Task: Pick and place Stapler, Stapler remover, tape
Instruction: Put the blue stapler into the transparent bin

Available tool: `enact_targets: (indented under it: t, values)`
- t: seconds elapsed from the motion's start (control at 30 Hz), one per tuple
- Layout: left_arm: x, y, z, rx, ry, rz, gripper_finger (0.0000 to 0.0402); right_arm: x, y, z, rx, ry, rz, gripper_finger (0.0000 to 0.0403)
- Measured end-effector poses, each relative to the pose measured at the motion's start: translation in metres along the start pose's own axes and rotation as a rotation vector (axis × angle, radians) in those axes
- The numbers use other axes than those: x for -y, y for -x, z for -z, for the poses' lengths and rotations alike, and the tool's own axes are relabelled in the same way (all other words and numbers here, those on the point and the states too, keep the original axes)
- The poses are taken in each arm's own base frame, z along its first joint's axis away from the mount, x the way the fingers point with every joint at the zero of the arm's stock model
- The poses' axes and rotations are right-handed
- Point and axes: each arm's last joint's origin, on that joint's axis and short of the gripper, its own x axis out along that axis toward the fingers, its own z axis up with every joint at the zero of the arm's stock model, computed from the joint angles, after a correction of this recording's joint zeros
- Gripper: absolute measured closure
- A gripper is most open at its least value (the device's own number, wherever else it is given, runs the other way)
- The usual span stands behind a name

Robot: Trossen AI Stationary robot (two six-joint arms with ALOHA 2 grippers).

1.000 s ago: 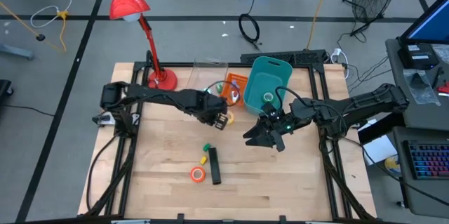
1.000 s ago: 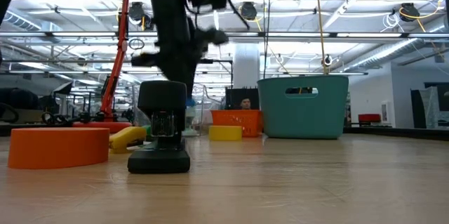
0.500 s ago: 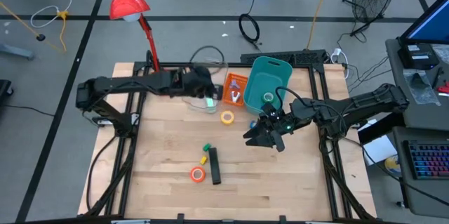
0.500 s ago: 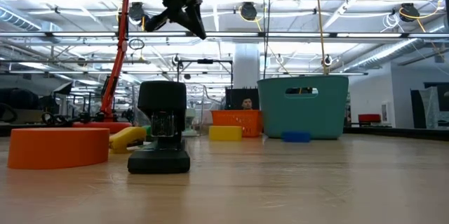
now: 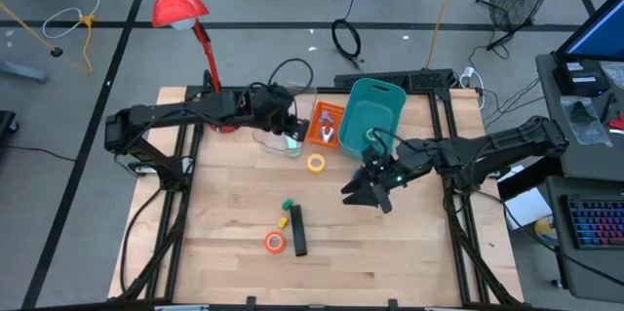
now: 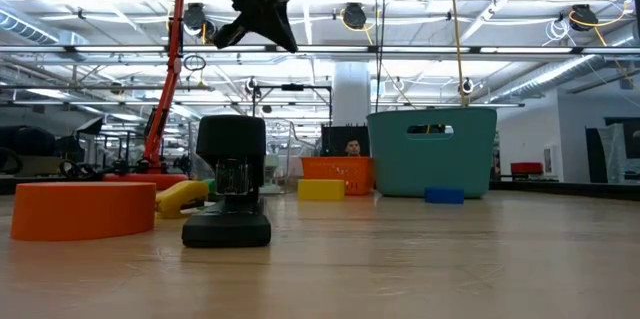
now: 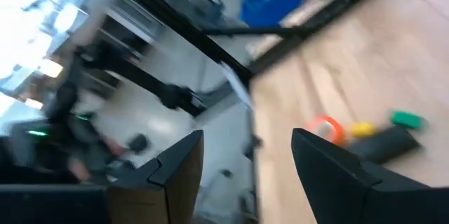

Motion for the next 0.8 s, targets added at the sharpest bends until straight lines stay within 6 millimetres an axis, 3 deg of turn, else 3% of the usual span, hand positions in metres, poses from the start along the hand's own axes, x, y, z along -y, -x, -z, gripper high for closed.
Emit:
enact_targets:
  t: [0.13, 0.3, 0.4, 0.8]
  values:
    - [0.012, 0.001, 0.015, -0.093, -0.048, 0.064, 0.0391, 0.021, 0.004, 0.012, -0.146, -0.005, 0.194, 0.0193]
    - [0.034, 0.007, 0.049, -0.191, -0.131, 0.090, 0.0390, 0.050, 0.017, 0.029, -0.308, -0.045, 0.546, 0.0193]
    - [0.046, 0.012, 0.069, -0.220, -0.199, 0.100, 0.0398, 0.059, 0.019, 0.033, -0.342, -0.014, 0.659, 0.0193]
    - [0.081, 0.036, 0.133, -0.230, -0.337, 0.130, 0.0398, 0.104, -0.037, 0.058, -0.515, -0.045, 0.812, 0.0193]
